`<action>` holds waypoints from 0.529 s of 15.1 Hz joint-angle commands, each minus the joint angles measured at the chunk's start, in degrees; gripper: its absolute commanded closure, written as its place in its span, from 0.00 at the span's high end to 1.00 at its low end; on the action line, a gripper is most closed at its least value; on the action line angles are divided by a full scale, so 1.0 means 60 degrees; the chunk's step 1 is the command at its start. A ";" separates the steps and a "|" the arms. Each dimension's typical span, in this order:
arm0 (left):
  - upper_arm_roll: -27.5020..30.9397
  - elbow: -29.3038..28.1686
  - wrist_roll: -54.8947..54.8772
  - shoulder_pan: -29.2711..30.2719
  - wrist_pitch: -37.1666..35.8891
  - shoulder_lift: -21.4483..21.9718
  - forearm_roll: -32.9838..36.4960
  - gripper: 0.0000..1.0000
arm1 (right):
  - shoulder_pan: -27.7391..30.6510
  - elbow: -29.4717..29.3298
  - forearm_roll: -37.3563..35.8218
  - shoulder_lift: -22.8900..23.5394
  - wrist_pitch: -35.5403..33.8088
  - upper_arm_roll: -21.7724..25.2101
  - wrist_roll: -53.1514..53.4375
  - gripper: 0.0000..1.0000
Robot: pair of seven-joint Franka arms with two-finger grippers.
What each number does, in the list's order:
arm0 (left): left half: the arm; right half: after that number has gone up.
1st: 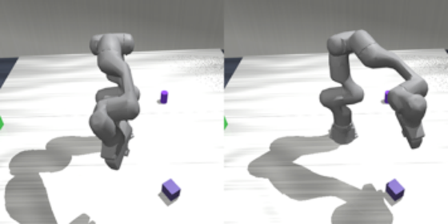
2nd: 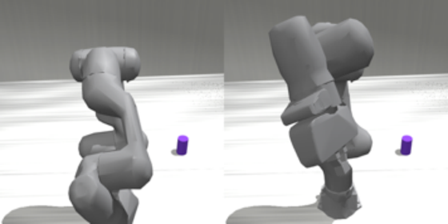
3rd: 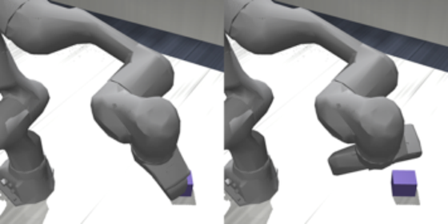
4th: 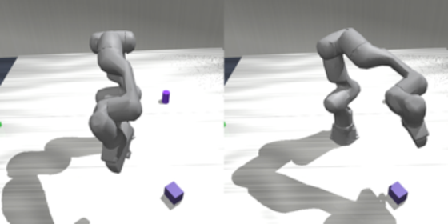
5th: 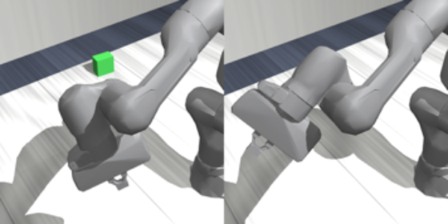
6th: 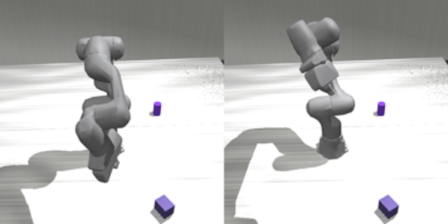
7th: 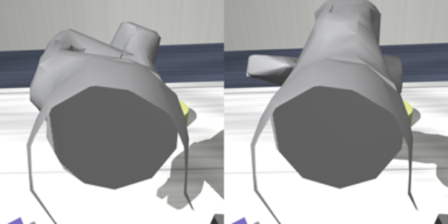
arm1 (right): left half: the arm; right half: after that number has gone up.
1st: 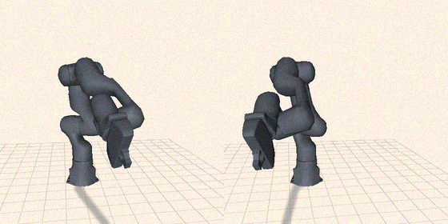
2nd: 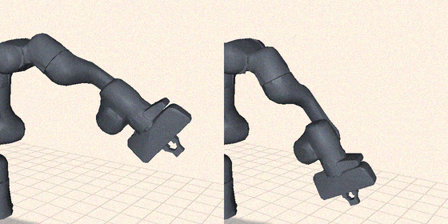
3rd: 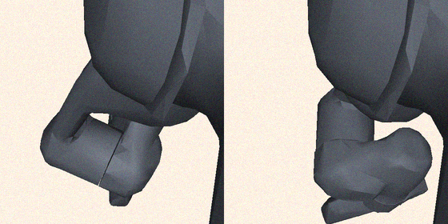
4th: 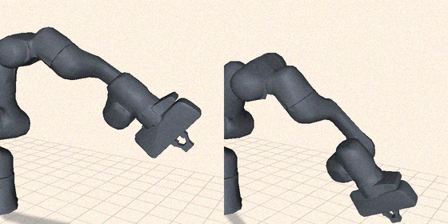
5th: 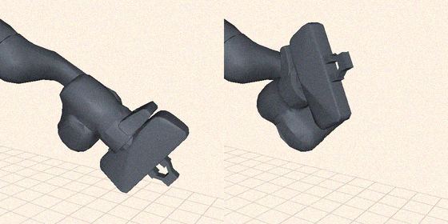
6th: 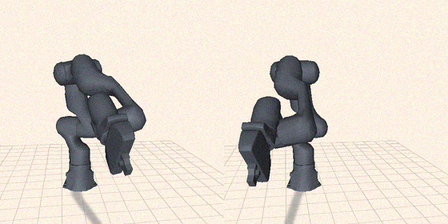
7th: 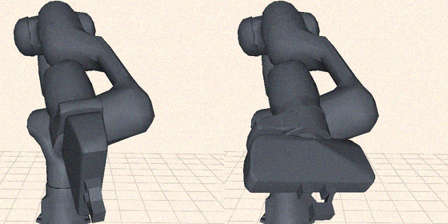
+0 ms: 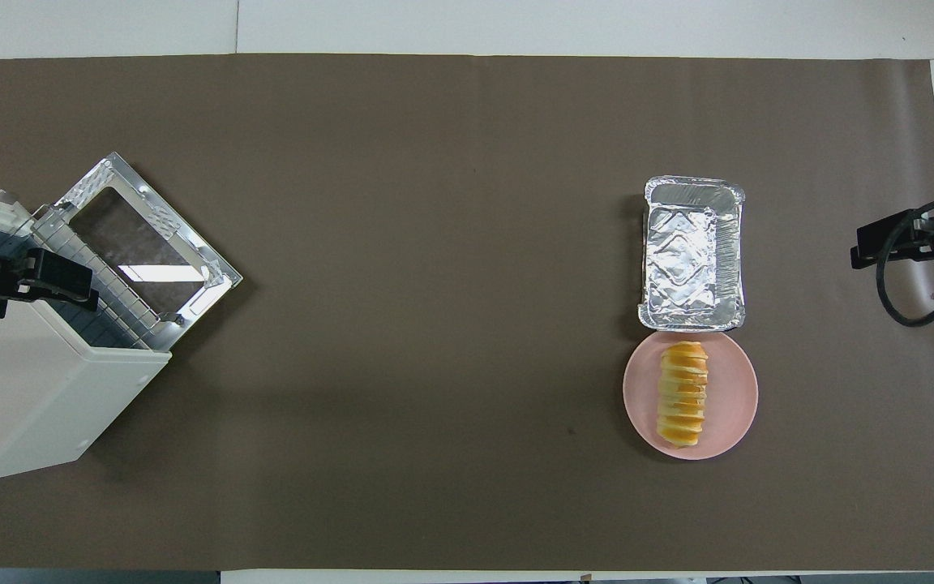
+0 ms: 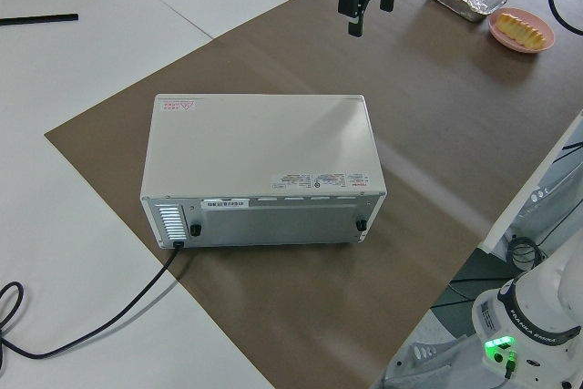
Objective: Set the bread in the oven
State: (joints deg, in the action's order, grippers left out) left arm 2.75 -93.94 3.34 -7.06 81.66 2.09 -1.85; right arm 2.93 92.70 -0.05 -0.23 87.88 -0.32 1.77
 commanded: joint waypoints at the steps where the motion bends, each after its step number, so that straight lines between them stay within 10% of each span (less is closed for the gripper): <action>1: -0.0077 -0.0120 -0.0030 0.0093 0.0130 0.0149 0.0133 1.00 | 0.0156 0.0048 0.0155 -0.0108 -0.0087 -0.0064 -0.0061 1.00; 8: -0.0077 -0.0120 -0.0030 0.0093 0.0130 0.0149 0.0133 1.00 | 0.0200 0.0048 0.0155 -0.0108 -0.0058 -0.0050 -0.0076 1.00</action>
State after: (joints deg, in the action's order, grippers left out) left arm 2.75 -93.94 3.34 -7.06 81.66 2.09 -1.85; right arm 2.97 92.70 -0.05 -0.23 87.88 -0.29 1.77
